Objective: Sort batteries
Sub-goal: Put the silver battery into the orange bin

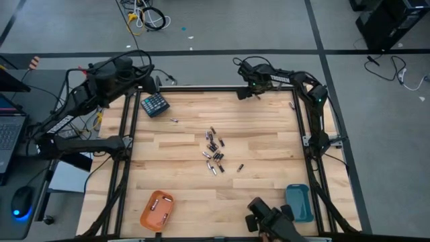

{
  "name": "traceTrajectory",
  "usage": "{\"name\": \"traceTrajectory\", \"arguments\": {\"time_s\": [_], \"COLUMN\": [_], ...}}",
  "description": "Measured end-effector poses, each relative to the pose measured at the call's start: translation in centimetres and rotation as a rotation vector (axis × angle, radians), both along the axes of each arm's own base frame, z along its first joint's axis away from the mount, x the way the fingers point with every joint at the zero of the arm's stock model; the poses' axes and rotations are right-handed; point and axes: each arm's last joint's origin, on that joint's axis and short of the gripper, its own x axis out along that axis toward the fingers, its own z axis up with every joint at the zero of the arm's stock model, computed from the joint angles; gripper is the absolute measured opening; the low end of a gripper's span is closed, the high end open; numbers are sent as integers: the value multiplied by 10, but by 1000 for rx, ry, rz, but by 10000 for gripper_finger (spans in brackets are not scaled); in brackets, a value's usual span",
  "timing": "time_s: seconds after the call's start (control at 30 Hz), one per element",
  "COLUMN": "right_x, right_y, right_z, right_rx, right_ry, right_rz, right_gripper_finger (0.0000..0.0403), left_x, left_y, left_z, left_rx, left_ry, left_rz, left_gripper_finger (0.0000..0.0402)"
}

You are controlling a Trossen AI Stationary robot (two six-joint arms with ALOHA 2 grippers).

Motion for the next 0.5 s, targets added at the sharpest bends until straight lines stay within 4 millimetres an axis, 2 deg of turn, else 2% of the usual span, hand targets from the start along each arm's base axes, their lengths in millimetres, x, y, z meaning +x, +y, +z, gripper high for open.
{"name": "traceTrajectory", "arguments": {"time_s": [0.3,0.5], "right_x": [-20,-17], "right_y": [-15,-12], "right_z": [-19,-20], "right_rx": [92,124], "right_ry": [41,15], "right_rz": [-55,-4], "right_gripper_finger": [150,149], "left_x": [0,0], "left_y": [0,0], "left_z": [0,0], "left_rx": [1,14], "left_ry": [6,24], "left_rz": [-1,-6], "left_gripper_finger": [0,0]}}
